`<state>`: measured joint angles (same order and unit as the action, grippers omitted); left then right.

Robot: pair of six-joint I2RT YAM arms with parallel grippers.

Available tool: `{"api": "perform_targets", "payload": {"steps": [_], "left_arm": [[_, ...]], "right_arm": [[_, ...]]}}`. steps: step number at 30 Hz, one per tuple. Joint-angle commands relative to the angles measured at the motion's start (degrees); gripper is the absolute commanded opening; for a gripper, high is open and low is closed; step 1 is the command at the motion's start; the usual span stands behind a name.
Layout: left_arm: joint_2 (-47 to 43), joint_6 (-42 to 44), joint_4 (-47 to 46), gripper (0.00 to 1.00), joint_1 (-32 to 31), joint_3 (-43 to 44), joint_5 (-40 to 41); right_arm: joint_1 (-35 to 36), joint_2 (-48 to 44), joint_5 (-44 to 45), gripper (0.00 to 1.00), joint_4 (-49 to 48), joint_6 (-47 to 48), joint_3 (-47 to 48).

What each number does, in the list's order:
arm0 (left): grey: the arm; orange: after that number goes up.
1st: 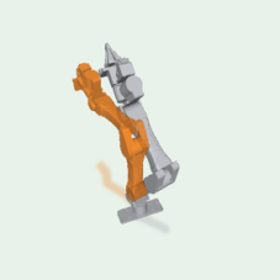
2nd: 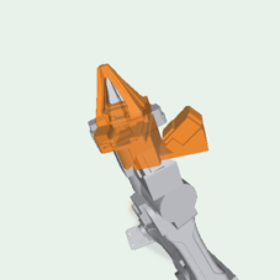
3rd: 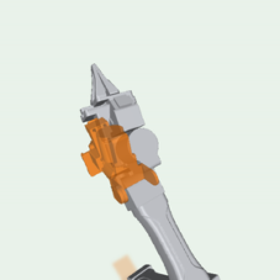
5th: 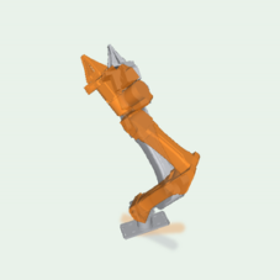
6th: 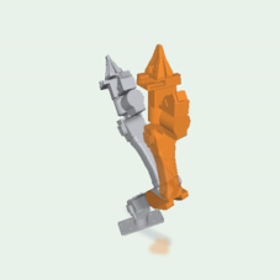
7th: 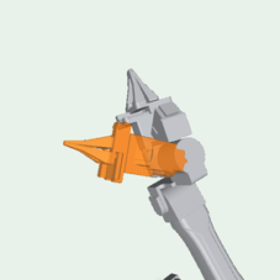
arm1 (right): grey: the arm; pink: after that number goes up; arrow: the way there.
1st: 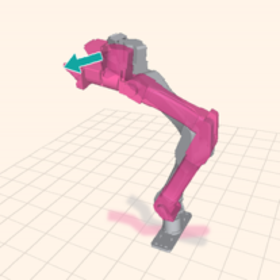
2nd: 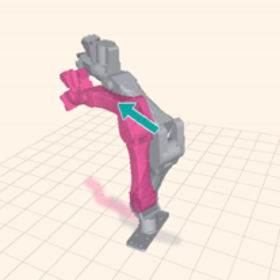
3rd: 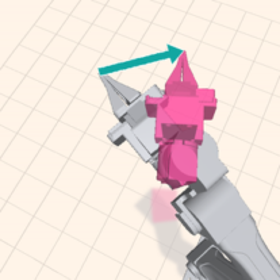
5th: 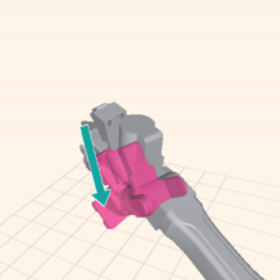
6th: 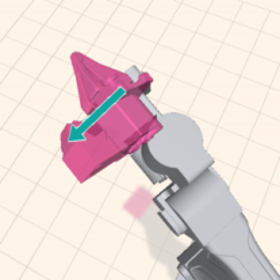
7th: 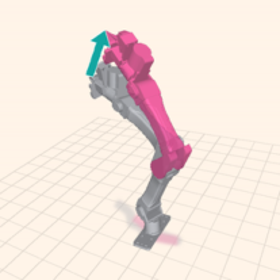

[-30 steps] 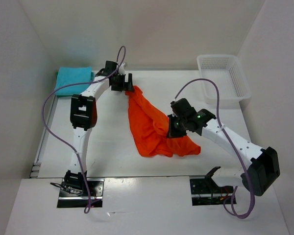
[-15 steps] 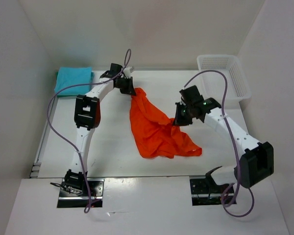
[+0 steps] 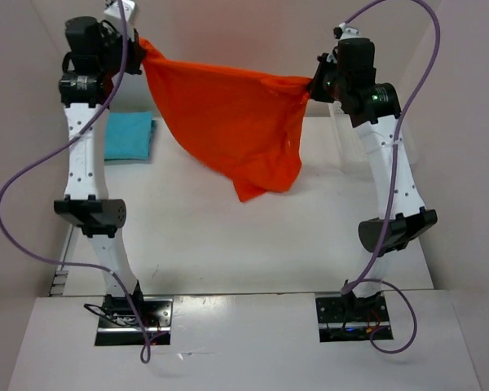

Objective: Fold and stack the t-shirts
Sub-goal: Flatten out the tshirt

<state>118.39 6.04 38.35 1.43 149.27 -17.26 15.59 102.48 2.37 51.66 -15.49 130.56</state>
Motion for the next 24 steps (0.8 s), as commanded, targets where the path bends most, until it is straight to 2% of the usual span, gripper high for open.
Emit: {"api": "perform_targets", "payload": {"steps": [1,5,6,8,9,10,13,15,17,21,24], "left_arm": [[-6.1,5.4,3.5,0.0,-0.9,-1.2,5.1],[-14.3,10.5,4.1,0.0,-0.9,-13.4,4.4],[-18.4,11.3,4.1,0.0,-1.6,-22.1,5.4],[-22.5,12.9,2.9,0.0,-1.6,-32.1,5.9],[-24.2,14.1,2.3,0.0,-2.3,-37.0,6.6],[-27.1,14.1,2.3,0.0,-2.3,-45.7,7.1],[-32.5,14.1,1.7,0.0,-2.3,-57.6,7.8],[-35.0,12.9,2.5,0.0,-0.9,-58.6,7.8],[-35.8,12.3,5.8,0.0,-0.4,-53.9,8.3],[-38.1,11.8,13.6,0.0,-0.4,-43.4,8.4],[-41.1,11.8,16.1,0.0,0.3,-40.4,8.4]], "right_arm": [[0.0,-0.5,2.6,0.0,2.0,2.1,4.2],[2.2,-7.6,1.8,0.0,2.0,5.7,-5.7],[5.1,-9.1,4.5,0.0,2.0,7.1,-12.4],[8.9,-12.1,7.7,0.0,2.0,7.1,-20.0],[10.2,-14.7,8.3,0.0,2.0,6.2,-27.6],[10.9,-16.2,6.5,0.0,1.1,3.6,-31.4],[10.9,-24.7,2.2,0.0,-3.9,-0.3,-43.9],[10.9,-31.7,0.8,0.0,-5.9,-0.3,-46.2],[10.9,-34.7,0.8,0.0,-6.6,-0.3,-43.4],[11.4,-36.0,1.8,0.0,-1.0,1.7,-35.8],[11.9,-38.5,1.8,0.0,0.4,2.3,-34.3]]}}
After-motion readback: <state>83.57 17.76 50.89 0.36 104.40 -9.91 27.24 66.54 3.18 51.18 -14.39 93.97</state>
